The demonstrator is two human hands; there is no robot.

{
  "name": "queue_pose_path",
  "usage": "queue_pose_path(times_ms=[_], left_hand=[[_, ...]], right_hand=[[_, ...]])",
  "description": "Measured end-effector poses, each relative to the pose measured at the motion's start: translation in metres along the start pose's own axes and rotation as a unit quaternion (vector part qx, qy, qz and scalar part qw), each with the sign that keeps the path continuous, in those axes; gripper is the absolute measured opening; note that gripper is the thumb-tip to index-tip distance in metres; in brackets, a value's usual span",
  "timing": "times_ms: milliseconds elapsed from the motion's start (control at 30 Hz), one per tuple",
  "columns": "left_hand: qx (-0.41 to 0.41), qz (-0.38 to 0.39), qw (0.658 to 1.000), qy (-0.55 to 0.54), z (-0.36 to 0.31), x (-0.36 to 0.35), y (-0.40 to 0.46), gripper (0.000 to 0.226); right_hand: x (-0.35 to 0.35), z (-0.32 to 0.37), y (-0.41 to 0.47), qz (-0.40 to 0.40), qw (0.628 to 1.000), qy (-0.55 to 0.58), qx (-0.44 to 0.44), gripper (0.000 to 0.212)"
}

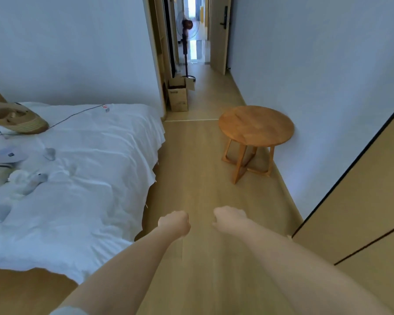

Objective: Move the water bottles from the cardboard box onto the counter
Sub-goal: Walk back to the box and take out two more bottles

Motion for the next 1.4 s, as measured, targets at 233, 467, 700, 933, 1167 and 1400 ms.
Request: queue_pose_path(times_ms=[233, 467, 700, 933, 1167, 1400], left_hand=[[0.014, 0.030, 0.999, 0.001, -0.013, 0.034, 0.154, 0.022], [0.028, -0.006, 0.999, -0.039, -0.045, 0.156, 0.322, 0.019], [0.029, -0.028, 0.998, -0.055, -0.062, 0.241, 0.458, 0.019], [0.031, -0.014, 0.999, -0.041, -0.043, 0.300, 0.642, 0.019], [-0.002, -0.007, 1.000, -0.013, -0.040, 0.409, 0.813, 0.016], [-0.015, 0.030, 0.999, 0.021, -0.063, 0.470, 0.949, 0.019]], right_hand=[[0.050, -0.057, 0.150, 0.018, 1.000, 0.003, 0.008, 0.025], [0.182, -0.118, 0.306, -0.019, 0.999, -0.012, 0.035, 0.018], [0.269, -0.154, 0.442, -0.030, 0.998, -0.014, 0.051, 0.025], [0.329, -0.192, 0.611, -0.030, 0.999, -0.010, 0.041, 0.027], [0.438, -0.217, 0.764, -0.045, 0.999, 0.000, 0.012, 0.021], [0.497, -0.257, 0.885, -0.012, 1.000, 0.017, 0.007, 0.020]])
Point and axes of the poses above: each hand's wrist, its own y-axis towards the middle knuckle, its own x-axis out of the back of the hand, z = x × y, the point moved 7 cm from there along y, towards the middle knuckle, and after that the axes turned 8 degrees about x, right-handed, at the moved point
